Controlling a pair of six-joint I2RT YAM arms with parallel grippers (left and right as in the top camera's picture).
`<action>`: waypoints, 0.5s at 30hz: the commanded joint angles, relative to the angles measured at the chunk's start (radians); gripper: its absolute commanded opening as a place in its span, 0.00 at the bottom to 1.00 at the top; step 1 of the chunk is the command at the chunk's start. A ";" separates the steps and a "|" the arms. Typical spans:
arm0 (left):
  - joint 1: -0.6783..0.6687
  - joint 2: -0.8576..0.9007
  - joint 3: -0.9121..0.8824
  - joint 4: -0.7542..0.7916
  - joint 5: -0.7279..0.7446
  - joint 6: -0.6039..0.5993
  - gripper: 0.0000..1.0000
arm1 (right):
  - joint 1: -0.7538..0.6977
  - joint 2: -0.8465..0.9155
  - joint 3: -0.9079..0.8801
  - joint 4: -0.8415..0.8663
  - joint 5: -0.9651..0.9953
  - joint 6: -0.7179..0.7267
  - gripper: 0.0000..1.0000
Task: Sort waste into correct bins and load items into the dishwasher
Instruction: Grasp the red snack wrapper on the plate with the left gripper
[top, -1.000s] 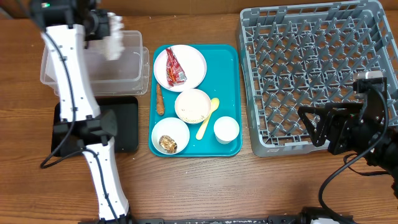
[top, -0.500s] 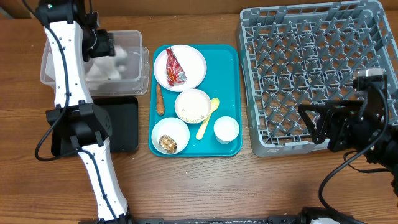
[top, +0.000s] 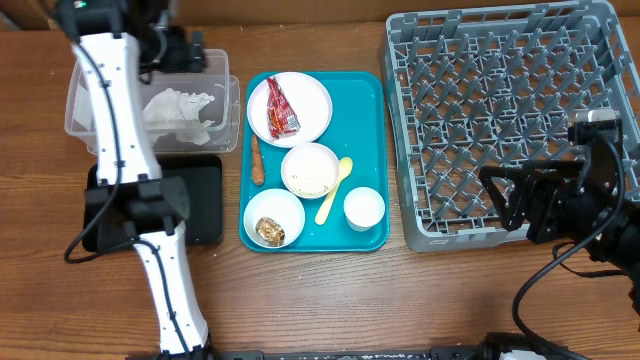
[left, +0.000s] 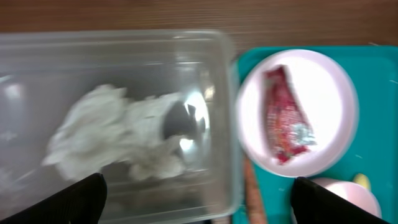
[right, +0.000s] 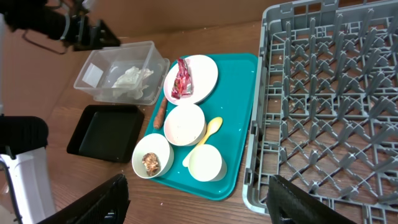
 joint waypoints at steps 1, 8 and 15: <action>-0.147 -0.016 -0.024 0.042 0.045 0.019 0.95 | -0.002 -0.002 0.009 0.002 0.003 -0.005 0.74; -0.300 -0.016 -0.218 0.235 -0.237 -0.267 1.00 | -0.002 -0.002 0.009 -0.002 0.003 -0.005 0.74; -0.345 -0.016 -0.405 0.399 -0.332 -0.393 1.00 | -0.002 -0.002 0.009 -0.019 0.011 -0.006 0.74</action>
